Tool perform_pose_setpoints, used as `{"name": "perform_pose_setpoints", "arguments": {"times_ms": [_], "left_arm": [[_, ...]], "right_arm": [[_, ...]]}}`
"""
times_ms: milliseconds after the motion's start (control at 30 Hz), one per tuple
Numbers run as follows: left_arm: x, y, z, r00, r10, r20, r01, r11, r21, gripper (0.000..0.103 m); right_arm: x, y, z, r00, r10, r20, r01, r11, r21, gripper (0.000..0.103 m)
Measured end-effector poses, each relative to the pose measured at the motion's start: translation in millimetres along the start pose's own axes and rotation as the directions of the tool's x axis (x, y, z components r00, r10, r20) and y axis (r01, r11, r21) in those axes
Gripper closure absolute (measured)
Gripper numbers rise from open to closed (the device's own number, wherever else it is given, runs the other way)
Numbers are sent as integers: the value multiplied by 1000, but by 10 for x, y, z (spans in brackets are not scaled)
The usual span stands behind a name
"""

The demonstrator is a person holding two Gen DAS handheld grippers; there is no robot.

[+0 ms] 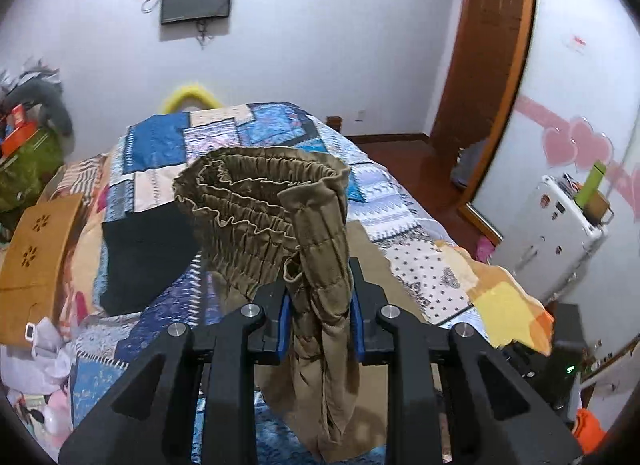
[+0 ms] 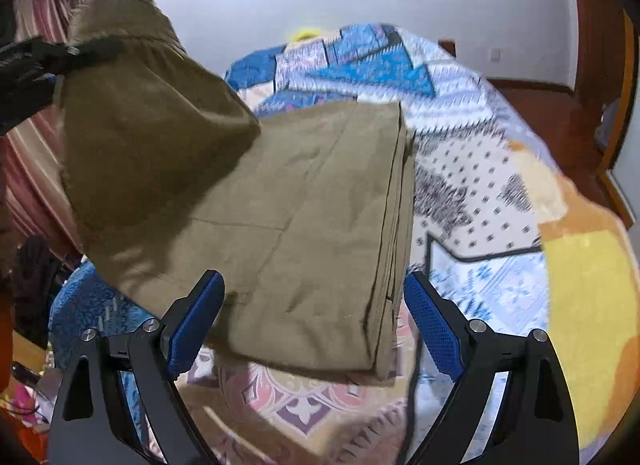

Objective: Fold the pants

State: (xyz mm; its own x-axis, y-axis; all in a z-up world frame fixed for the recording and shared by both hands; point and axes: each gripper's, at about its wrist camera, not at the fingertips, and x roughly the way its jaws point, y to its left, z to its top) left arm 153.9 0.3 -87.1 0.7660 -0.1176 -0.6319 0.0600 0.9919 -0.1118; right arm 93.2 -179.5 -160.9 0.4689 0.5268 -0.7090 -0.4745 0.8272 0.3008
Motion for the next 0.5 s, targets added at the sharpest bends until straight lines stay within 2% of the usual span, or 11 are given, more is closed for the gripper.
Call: {"name": "perform_pose_setpoints", "arguments": {"times_ms": [133, 233, 300, 433, 500], "left_arm": [[83, -167, 39, 1000, -23, -13, 23, 999, 33, 79], [143, -253, 77, 997, -65, -34, 66, 997, 35, 79], [178, -308, 95, 994, -93, -51, 95, 995, 36, 79], [333, -495, 110, 979, -170, -116, 175, 984, 41, 79], [413, -590, 99, 972, -186, -143, 195, 979, 52, 79]], "right_arm": [[-184, -129, -29, 997, -62, 34, 62, 998, 15, 13], [-140, -287, -127, 994, -112, -3, 112, 993, 39, 13], [-42, -382, -220, 994, -99, -49, 102, 992, 74, 13], [2, -493, -278, 998, -24, -57, 33, 986, 165, 14], [-3, -487, -282, 998, -20, -60, 29, 986, 164, 14]]}}
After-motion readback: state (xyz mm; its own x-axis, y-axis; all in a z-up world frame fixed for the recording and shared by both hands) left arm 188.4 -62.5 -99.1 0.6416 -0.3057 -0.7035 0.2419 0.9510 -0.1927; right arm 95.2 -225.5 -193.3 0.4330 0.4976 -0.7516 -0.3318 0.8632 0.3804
